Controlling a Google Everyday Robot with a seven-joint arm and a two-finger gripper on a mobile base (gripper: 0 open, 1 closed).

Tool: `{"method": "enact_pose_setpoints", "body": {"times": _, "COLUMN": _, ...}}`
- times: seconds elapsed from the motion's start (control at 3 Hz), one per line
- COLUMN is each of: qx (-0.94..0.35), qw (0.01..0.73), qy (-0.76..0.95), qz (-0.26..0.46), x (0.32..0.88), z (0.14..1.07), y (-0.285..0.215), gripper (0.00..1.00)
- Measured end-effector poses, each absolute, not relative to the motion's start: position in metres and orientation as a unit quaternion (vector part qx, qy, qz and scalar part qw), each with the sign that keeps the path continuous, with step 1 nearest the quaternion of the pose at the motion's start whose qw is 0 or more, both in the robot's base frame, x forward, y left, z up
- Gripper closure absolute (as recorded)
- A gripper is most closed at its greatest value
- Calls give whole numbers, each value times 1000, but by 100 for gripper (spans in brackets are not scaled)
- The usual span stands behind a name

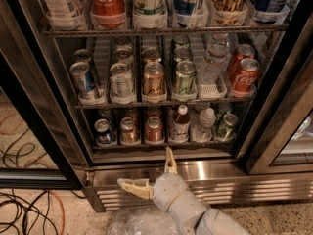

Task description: Pick orange can from bottom shelf of fridge

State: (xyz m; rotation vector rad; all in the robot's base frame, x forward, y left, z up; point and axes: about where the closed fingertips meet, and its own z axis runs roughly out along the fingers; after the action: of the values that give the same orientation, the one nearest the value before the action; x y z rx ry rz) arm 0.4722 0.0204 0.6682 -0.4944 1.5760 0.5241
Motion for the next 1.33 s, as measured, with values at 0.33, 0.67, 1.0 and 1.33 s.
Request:
{"method": "enact_pose_setpoints", "body": {"times": 0.33, "qx": -203, "qw": 648, "qy": 695, "qz": 236, "x": 471, "z": 644, "y": 28, "gripper": 0}}
{"method": "enact_pose_setpoints", "body": {"times": 0.67, "qx": -188, "qw": 637, "qy": 709, "qz": 236, "x": 485, "z": 600, "y": 42, "gripper": 0}}
{"method": "enact_pose_setpoints", "body": {"times": 1.0, "qx": -185, "qw": 639, "qy": 710, "qz": 232, "x": 490, "z": 593, "y": 48, "gripper": 0}}
{"method": "enact_pose_setpoints", "body": {"times": 1.33, "qx": -177, "qw": 665, "qy": 693, "qz": 216, "x": 503, "z": 592, "y": 60, "gripper": 0}}
